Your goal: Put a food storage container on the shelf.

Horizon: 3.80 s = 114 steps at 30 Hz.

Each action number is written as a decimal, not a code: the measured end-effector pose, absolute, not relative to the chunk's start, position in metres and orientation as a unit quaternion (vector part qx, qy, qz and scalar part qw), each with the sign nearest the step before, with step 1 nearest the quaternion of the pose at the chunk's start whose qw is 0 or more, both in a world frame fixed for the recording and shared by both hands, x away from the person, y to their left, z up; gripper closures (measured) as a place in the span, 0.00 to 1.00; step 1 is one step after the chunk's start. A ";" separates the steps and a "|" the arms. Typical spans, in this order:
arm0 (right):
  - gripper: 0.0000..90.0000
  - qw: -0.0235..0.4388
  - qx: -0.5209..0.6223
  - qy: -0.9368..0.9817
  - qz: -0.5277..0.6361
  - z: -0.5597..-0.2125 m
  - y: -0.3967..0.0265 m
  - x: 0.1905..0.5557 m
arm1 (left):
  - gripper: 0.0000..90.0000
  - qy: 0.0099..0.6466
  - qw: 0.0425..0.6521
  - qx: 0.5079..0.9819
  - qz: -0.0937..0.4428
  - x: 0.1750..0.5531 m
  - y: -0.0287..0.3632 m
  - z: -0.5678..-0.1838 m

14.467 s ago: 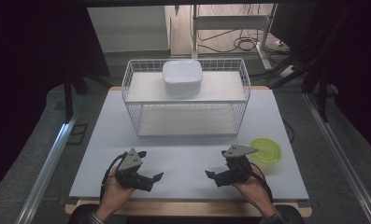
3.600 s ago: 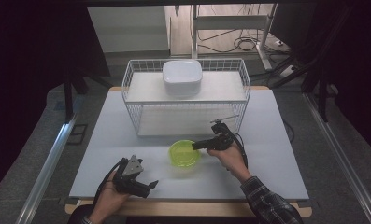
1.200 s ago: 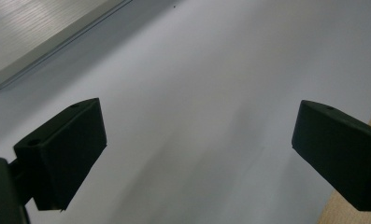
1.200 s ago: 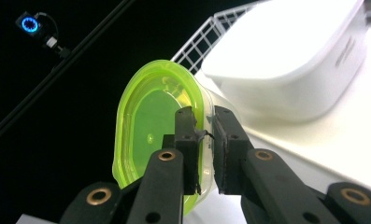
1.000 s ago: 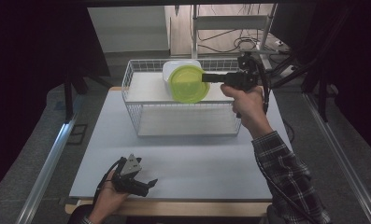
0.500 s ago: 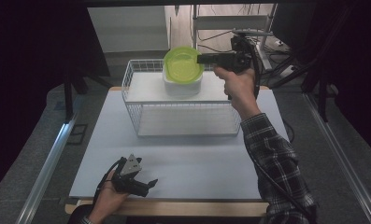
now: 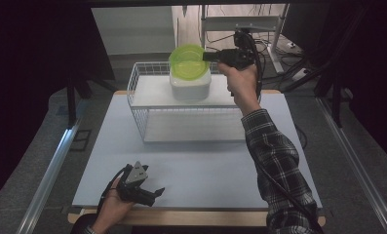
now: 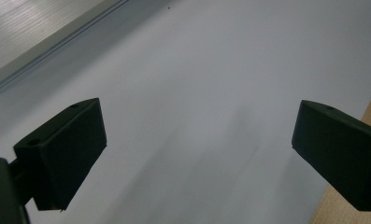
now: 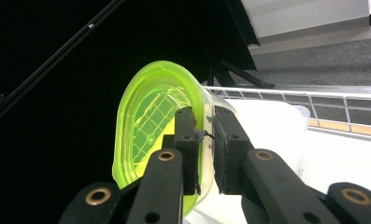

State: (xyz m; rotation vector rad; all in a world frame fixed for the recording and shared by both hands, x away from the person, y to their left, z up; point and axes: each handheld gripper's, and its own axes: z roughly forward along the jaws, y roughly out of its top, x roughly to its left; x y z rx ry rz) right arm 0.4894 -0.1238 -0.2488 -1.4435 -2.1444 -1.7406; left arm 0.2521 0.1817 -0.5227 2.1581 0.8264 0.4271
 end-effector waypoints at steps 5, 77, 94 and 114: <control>0.88 -0.001 -0.480 -0.685 -0.549 -0.247 -0.119 0.491 | 0.03 0.323 0.384 0.849 0.168 0.252 0.181 -0.523; 0.07 -0.098 -0.357 -0.768 -0.523 -0.349 -0.178 0.402 | 0.02 0.336 0.427 0.826 0.146 0.255 0.188 -0.521; 0.07 -0.118 -0.339 -0.800 -0.481 -0.418 -0.192 0.359 | 0.02 0.336 0.424 0.828 0.148 0.254 0.186 -0.522; 0.00 -0.133 -0.345 -0.820 -0.437 -0.482 -0.205 0.329 | 0.02 0.329 0.409 0.839 0.145 0.255 0.184 -0.526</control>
